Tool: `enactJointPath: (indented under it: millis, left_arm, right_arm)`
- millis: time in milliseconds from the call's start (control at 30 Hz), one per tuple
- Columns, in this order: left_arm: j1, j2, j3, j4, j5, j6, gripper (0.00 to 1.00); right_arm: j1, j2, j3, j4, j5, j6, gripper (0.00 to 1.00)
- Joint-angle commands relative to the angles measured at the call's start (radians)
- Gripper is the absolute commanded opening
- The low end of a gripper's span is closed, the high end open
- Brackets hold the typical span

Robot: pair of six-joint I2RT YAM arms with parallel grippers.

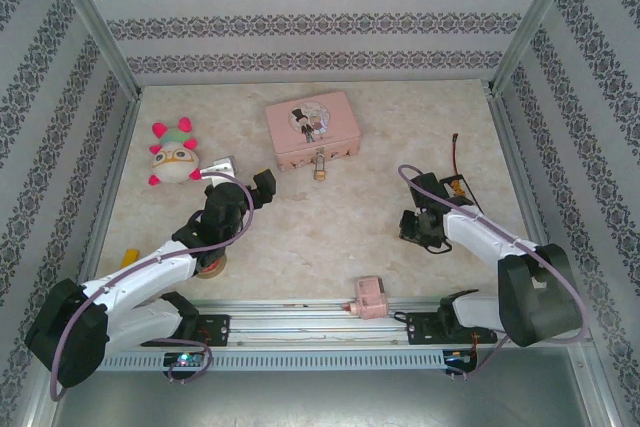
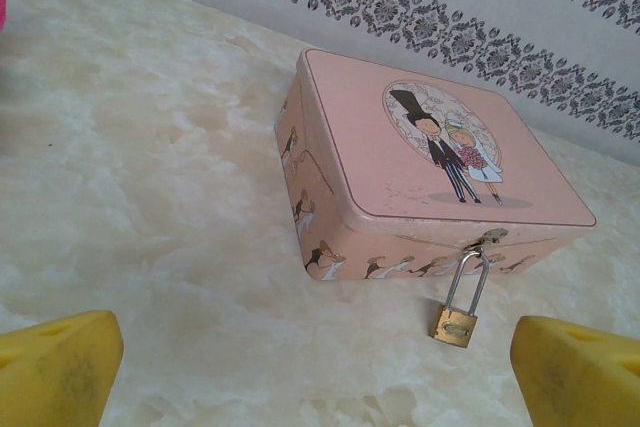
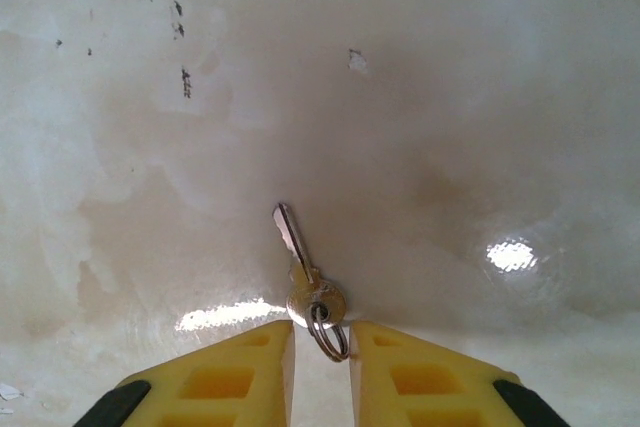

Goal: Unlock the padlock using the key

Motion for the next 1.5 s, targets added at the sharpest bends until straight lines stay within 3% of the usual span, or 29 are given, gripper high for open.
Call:
enactJointPath:
  millis: [0,400,600,700,933,1167,1467]
  left_arm:
    - [-0.01,-0.014,0.005,0.005,-0.021,-0.011,0.99]
    - [-0.01,-0.043,-0.009,0.001,-0.037,-0.014,0.99]
    - [-0.009,-0.056,-0.008,-0.016,-0.049,-0.03,0.99]
    - [-0.01,-0.073,-0.005,-0.044,-0.073,-0.055,0.99]
    - [-0.004,-0.149,0.005,-0.113,-0.096,-0.098,0.99]
    - [0.004,-0.236,0.063,-0.267,-0.091,-0.119,0.99]
    - [0.02,-0.303,0.13,-0.356,0.026,-0.167,0.99]
  right_arm:
    - [0.008,0.015,-0.006,-0.004,0.015,0.008,0.2]
    - [0.009,0.034,0.0,-0.002,0.035,0.0,0.14]
    - [0.01,0.05,0.016,-0.01,0.033,-0.034,0.0]
    - [0.018,0.052,0.044,-0.037,0.026,-0.078,0.0]
    - [0.179,0.004,0.173,-0.084,0.069,-0.264,0.0]
    - [0.378,-0.067,0.261,0.015,0.071,-0.497,0.0]
    - [0.484,-0.229,0.19,0.342,-0.217,-0.779,0.0]
